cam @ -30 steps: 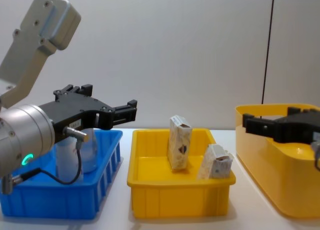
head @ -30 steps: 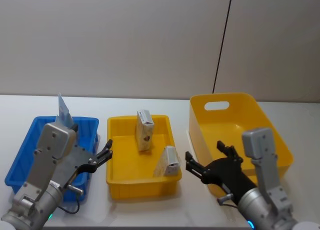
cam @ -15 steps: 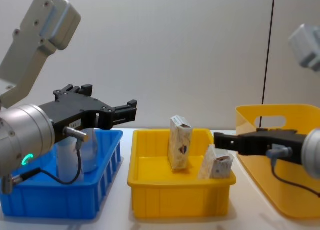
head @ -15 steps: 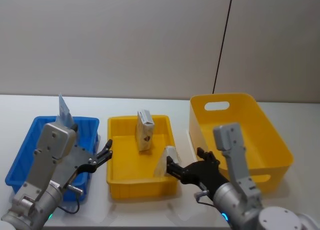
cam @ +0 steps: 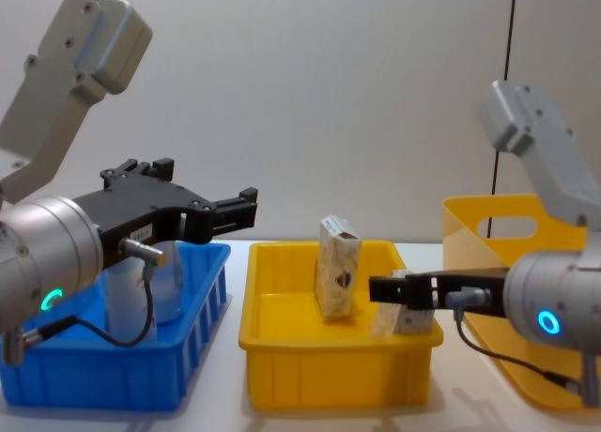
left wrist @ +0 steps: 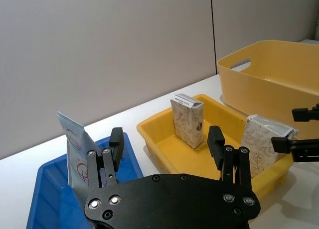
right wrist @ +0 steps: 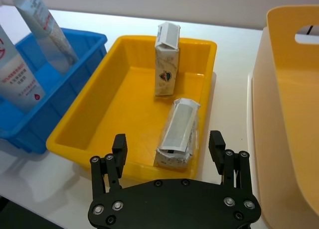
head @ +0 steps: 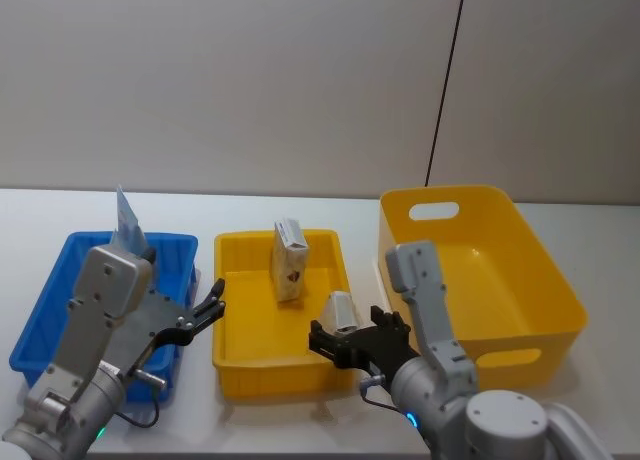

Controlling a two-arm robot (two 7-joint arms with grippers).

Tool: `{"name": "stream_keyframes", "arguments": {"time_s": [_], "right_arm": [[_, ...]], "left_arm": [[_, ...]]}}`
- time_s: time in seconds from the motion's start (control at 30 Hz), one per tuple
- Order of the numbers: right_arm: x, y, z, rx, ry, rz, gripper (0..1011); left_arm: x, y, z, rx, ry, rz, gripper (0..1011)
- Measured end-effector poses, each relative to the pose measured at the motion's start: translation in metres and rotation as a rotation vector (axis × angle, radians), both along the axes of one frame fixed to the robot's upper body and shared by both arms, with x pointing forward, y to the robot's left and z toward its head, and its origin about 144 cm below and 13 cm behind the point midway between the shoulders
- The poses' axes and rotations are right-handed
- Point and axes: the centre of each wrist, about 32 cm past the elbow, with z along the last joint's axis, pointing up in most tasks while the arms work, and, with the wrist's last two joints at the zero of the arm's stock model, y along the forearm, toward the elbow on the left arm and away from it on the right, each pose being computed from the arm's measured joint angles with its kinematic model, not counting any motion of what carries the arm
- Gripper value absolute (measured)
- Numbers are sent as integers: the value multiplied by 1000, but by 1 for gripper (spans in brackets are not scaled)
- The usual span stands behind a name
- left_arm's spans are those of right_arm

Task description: Bimanual collaborative sorting of washing and personal care products

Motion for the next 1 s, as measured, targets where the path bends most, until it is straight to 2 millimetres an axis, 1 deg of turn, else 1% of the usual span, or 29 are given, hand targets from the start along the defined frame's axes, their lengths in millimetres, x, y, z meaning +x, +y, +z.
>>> {"name": "stream_keyframes", "arguments": {"time_s": [0.43, 1.0], "right_arm": [[14, 19, 0, -35, 58, -33, 1004], [30, 36, -1, -64, 76, -28, 1004]], "left_arm": [[0, 0, 0, 0, 0, 0, 1001], [0, 0, 0, 0, 0, 0, 1002]]}}
